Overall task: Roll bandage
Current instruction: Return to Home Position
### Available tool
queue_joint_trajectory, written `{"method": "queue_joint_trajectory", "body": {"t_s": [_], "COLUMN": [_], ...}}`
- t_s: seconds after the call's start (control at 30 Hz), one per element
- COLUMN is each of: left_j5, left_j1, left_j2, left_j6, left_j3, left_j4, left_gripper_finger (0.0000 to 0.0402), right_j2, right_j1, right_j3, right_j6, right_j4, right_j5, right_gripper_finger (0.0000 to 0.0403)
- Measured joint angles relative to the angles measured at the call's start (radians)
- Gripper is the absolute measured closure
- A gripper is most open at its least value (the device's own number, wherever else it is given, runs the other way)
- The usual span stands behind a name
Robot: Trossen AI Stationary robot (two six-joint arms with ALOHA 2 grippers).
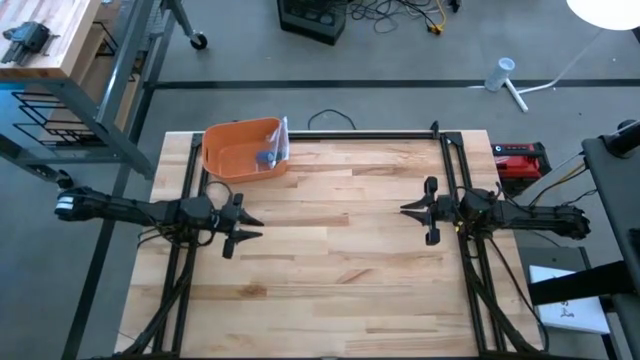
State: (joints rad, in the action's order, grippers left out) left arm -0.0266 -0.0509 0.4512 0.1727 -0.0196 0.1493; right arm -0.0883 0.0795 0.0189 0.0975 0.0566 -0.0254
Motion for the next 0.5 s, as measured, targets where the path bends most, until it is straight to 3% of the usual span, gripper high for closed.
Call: {"method": "queue_joint_trajectory", "body": {"t_s": [0.5], "left_j5": [0.000], "left_j1": [0.000], "left_j2": [0.012], "left_j6": [0.000], "left_j3": [0.000], "left_j4": [0.000], "left_gripper_finger": [0.0269], "right_j2": [0.000], "right_j1": [0.000], "right_j3": [0.000], "right_j6": [0.000], "right_j4": [0.000], "right_j5": [0.000], "right_gripper_finger": [0.0330]}}
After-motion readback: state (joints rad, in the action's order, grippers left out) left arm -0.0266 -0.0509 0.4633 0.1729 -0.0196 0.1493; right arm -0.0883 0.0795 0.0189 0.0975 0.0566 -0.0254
